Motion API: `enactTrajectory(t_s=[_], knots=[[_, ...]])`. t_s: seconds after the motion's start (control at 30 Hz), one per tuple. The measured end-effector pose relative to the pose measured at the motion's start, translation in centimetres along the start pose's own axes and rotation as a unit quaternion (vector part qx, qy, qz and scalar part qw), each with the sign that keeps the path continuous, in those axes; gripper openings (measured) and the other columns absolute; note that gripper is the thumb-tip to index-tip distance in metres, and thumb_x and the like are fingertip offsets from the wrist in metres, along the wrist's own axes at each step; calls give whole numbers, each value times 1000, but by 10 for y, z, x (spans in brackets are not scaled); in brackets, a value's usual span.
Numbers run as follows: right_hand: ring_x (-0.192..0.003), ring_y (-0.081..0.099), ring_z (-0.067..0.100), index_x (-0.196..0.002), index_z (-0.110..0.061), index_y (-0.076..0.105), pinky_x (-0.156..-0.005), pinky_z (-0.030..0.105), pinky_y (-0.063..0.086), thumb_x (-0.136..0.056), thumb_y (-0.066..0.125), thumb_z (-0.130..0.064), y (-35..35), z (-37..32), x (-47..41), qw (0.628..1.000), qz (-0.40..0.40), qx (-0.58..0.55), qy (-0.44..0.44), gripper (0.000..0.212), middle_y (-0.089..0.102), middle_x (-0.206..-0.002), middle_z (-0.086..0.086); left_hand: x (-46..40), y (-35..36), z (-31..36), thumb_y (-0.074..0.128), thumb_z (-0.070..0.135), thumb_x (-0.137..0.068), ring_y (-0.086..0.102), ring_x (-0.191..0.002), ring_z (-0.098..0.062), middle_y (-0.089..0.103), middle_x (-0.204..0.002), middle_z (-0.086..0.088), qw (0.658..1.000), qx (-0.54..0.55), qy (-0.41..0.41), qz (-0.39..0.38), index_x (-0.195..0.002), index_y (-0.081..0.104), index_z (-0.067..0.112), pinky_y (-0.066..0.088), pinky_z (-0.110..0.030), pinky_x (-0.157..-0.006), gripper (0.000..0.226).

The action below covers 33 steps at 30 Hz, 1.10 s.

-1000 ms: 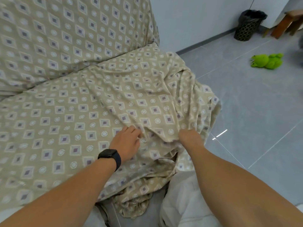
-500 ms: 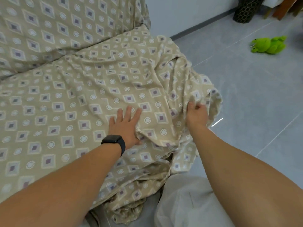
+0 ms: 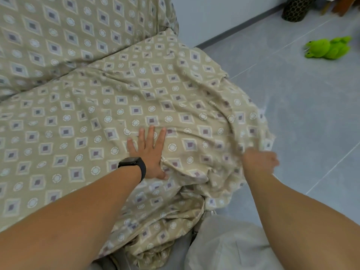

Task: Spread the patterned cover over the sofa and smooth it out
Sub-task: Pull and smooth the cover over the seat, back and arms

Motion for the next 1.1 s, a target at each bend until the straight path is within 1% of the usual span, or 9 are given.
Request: enactTrajectory(t_s=[0.1,0.17,0.3,0.4,0.57,0.77,0.9,1.0,1.1], knots=[[-117,56,33,-138,-16,44,-92,46,48,-95,58,-38,16,-67,28,980,-19,-16,-199,50,44,-140,9,-1,2,0,83,75,-61,-46,-142,-38,-53,-154,-5,1000,-3,1,-5,-134,-55,40,-14,-73,-113,161],[-104,58,26,-135,-17,44,-81,38,45,-96,59,-44,41,-81,34,975,-101,-66,-187,49,52,-130,4,-2,2,0,82,76,-60,-45,-143,-38,-53,-154,-5,1000,-8,-1,-3,-134,-56,39,-14,-73,-113,161],[-81,58,23,-110,-9,57,-60,31,39,-102,56,-45,60,-74,27,978,-124,-104,-132,37,61,-94,4,-2,3,0,82,77,-60,-44,-144,-38,-52,-154,-4,1000,-7,-2,7,-136,-54,39,-13,-73,-114,161],[-71,53,16,-105,-10,59,-52,27,32,-107,47,-32,47,-79,26,978,-95,-75,-171,25,60,-89,1,-3,5,0,82,77,-59,-44,-144,-39,-52,-154,-5,1000,-8,-2,13,-137,-54,39,-13,-73,-114,161],[-69,51,22,-90,-15,48,-62,38,41,-99,36,-29,10,-71,40,970,50,-132,-196,21,52,-75,-1,-3,6,0,81,77,-59,-42,-145,-39,-53,-154,-5,999,-19,-4,28,-138,-53,39,-13,-73,-114,161],[-106,62,35,-131,-7,54,-88,44,48,-104,41,-34,36,-44,46,995,-51,-64,-62,41,63,-122,14,15,5,1,73,77,-68,-18,-156,-36,-23,-166,0,991,-16,48,121,-156,-26,40,-6,-66,-119,137],[-98,57,26,-116,-15,54,-82,40,44,-96,52,-30,34,-102,106,940,13,59,-337,26,55,-115,4,67,18,-20,76,55,-76,37,-136,-37,32,-147,-8,971,25,53,233,-146,33,31,32,-53,-110,86],[-113,53,27,-127,-19,53,-92,43,48,-95,55,-24,77,-98,161,864,-181,161,-441,33,50,-130,4,104,34,-40,83,40,-77,48,-113,-33,49,-126,-5,960,21,20,278,-124,50,26,46,-49,-89,60],[-127,47,33,-134,-19,48,-100,47,48,-95,56,-23,90,-79,177,824,-207,252,-464,39,40,-143,6,120,34,-49,78,27,-87,51,-102,-31,52,-115,-3,968,-6,15,251,-114,53,24,47,-46,-83,37]])
Point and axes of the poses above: each hand's wrist, its own x-axis away from the middle knuckle, its own y-axis out of the palm, z = x × y, the point moved 6 cm from there along -x, towards the middle knuckle
